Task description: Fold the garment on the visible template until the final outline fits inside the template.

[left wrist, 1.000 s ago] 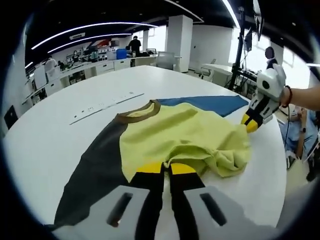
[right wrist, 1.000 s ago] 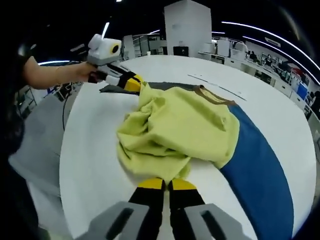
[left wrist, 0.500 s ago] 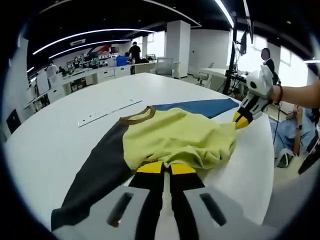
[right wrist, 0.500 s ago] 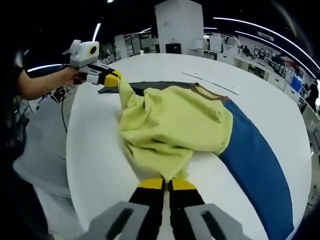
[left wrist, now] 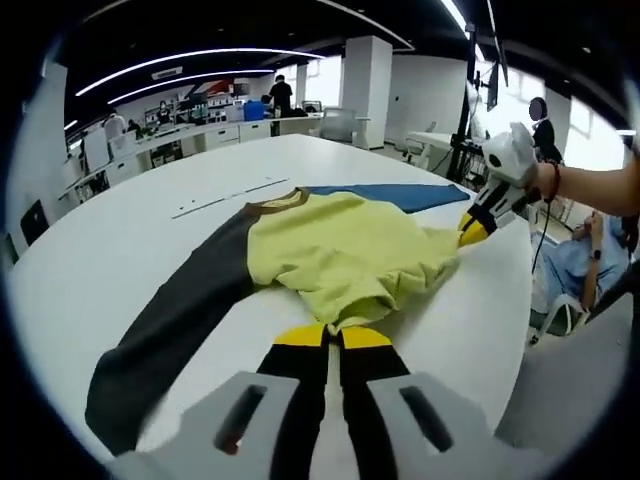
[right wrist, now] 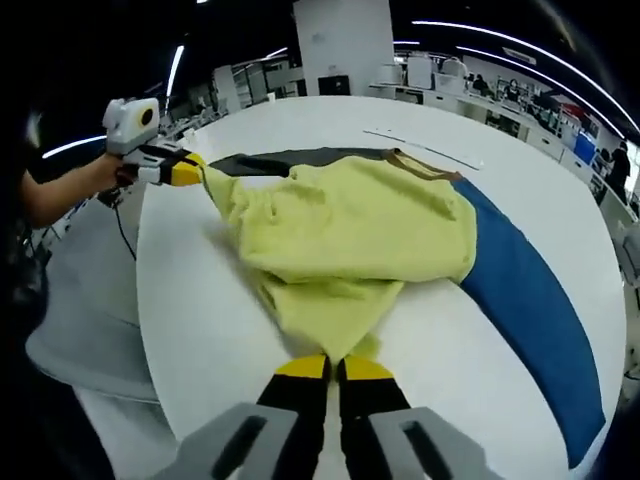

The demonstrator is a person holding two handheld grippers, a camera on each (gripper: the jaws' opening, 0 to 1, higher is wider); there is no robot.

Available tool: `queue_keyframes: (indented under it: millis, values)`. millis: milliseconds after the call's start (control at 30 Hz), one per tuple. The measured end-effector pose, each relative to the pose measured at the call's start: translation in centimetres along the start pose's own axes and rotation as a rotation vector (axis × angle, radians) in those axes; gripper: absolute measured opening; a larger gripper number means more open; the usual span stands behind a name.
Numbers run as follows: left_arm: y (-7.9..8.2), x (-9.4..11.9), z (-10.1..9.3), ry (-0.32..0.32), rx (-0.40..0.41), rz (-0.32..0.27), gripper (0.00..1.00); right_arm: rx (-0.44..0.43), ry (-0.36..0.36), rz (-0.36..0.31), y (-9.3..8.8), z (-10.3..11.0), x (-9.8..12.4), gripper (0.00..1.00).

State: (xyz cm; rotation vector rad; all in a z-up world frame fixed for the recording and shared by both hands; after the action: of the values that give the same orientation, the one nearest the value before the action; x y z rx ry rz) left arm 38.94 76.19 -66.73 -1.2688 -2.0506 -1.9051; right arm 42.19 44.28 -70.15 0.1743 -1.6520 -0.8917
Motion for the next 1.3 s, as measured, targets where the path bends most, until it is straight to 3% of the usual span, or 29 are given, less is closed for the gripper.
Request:
queue_keyframes:
  millis: [133,267,500,667,900,1200,1300]
  values:
    - [-0.4,0.4,0.1,0.009,0.012,0.000,0.00,0.013,0.007,0.002,0.0,0.4,-0.3,0.00]
    - [-0.6,0.4,0.2,0.018,0.017,0.004,0.00,0.035,0.007,0.008,0.2,0.3,0.0,0.06]
    - [-0.6,0.3,0.4,0.028,0.023,0.002,0.00,0.058,-0.031,-0.016,1.3,-1.7,1.5,0.12]
    - [-0.8,0.4,0.3,0.029,0.026,0.003,0.00,0.076,-0.056,-0.011,1.3,-3.3,1.1,0.11]
    - [-0.7,0.7,0.2,0.027,0.027,0.009,0.00,0.100,-0.009,0.039,0.3,-4.4,-0.9,0.11]
    - [-0.6,0.9,0.4,0.034,0.052,0.018,0.00,0.114,0.097,0.011,0.7,-3.6,-1.6,0.11]
    - [-0.6,0.9,0.4,0.037,0.060,0.019,0.00,0.132,0.107,0.029,0.7,-3.5,-2.2,0.11]
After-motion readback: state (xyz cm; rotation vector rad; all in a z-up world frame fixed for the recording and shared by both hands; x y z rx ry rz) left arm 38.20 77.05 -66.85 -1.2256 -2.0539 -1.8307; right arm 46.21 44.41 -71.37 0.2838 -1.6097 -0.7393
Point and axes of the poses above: the point that each gripper's makers call its tool centre point, and the gripper's own axes: x roughly backward along the fingers, z roughly to its left, y roughly out of its top, the point moved 7 cm from there along x, roughly backward along the fingers, and after that the axes turned 12 degrees about x, right-handed, at the moved point
